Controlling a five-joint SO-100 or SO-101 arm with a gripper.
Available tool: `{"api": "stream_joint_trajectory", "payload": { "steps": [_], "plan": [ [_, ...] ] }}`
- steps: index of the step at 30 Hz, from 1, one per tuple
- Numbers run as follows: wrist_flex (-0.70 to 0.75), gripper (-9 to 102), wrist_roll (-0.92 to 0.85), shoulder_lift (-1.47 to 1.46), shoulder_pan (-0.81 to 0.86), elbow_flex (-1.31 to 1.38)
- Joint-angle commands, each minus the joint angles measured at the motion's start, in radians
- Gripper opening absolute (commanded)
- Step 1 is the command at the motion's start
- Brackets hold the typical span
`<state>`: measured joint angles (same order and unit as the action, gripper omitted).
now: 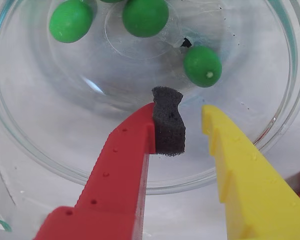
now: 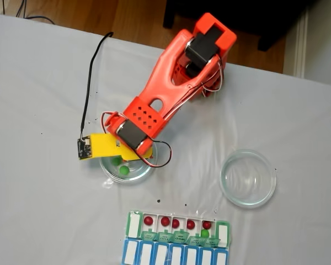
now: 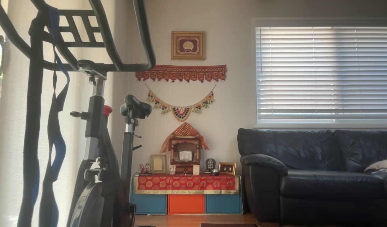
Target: Sort medicines into box.
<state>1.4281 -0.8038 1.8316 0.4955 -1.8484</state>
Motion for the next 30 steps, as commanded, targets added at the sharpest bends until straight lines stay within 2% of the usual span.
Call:
{"api": "stream_joint_trajectory", "payload": {
  "steps": [1,10,20,30],
  "plan": [
    [-0.005,8,-0.028,0.101,0.017,0.031],
    [0.0,8,-0.057,0.115,0.057,0.054],
    [-0.114,7,-0.129,0.187,0.095,-0.066],
    [-0.095,14,-0.12,0.147,0.086,-0.051]
  ]
}}
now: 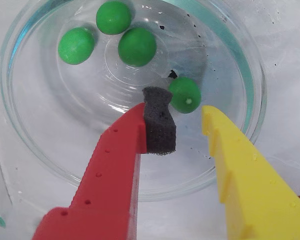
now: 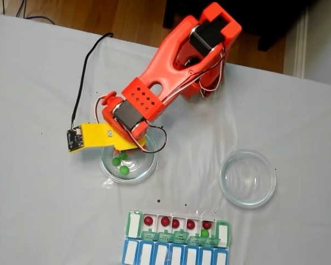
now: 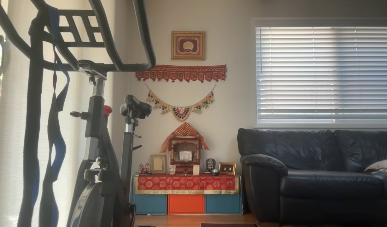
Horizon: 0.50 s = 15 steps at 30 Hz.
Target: Sort medicines into box.
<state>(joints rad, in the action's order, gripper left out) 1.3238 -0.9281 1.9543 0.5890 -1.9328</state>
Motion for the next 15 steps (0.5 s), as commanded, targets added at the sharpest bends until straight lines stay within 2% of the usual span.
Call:
{"api": "stream_joint_trajectory", "payload": {
  "steps": [1,8,15],
  "plan": [
    [0.014,16,0.005,0.023,-0.009,0.032],
    [0.066,19,0.014,-0.012,-0.044,0.021],
    [0.057,19,0.028,-0.031,-0.067,0.006]
  ]
}}
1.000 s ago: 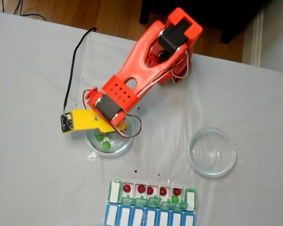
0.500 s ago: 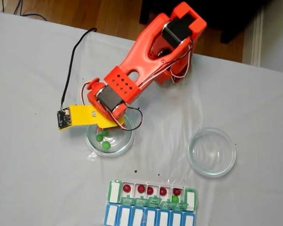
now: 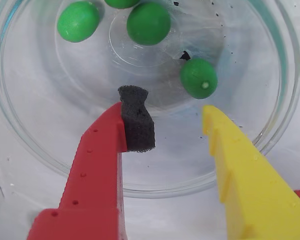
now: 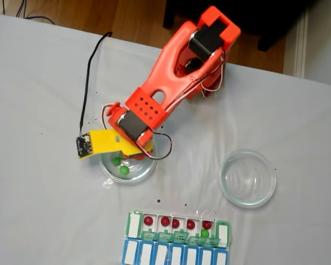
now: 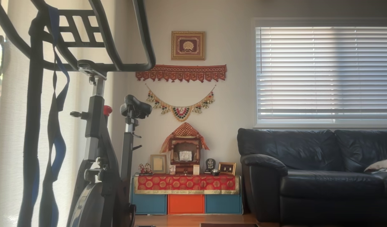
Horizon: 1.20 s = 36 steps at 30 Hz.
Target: Sort medicines into box.
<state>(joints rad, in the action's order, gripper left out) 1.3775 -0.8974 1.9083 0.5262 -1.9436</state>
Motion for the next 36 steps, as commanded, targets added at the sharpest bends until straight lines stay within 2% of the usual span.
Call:
{"api": "stream_joint_trajectory", "payload": {
  "steps": [1,6,36],
  "plan": [
    [-0.002,19,-0.014,0.018,-0.003,0.017],
    [-0.052,20,-0.049,0.035,0.008,0.006],
    [-0.011,24,-0.175,0.035,0.049,0.006]
  ]
}}
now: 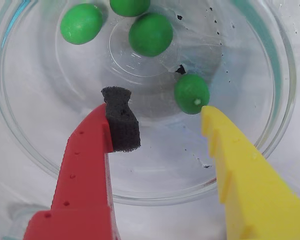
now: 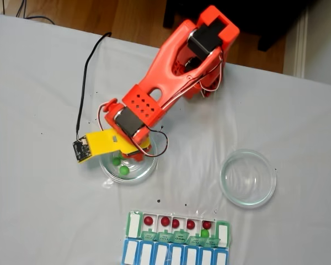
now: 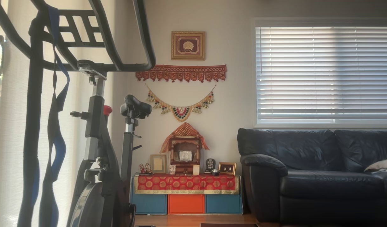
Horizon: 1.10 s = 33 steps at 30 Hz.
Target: Sort medicines into box.
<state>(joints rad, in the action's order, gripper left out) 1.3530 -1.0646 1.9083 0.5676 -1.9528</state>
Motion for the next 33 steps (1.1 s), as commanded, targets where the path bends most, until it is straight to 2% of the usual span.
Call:
{"api": "stream_joint_trajectory", "payload": {
  "steps": [1,19,33],
  "plan": [
    [0.014,24,-0.006,0.035,0.003,0.006],
    [-0.067,22,0.018,0.071,-0.018,-0.071],
    [-0.067,22,0.014,0.067,-0.017,-0.089]
  ]
}}
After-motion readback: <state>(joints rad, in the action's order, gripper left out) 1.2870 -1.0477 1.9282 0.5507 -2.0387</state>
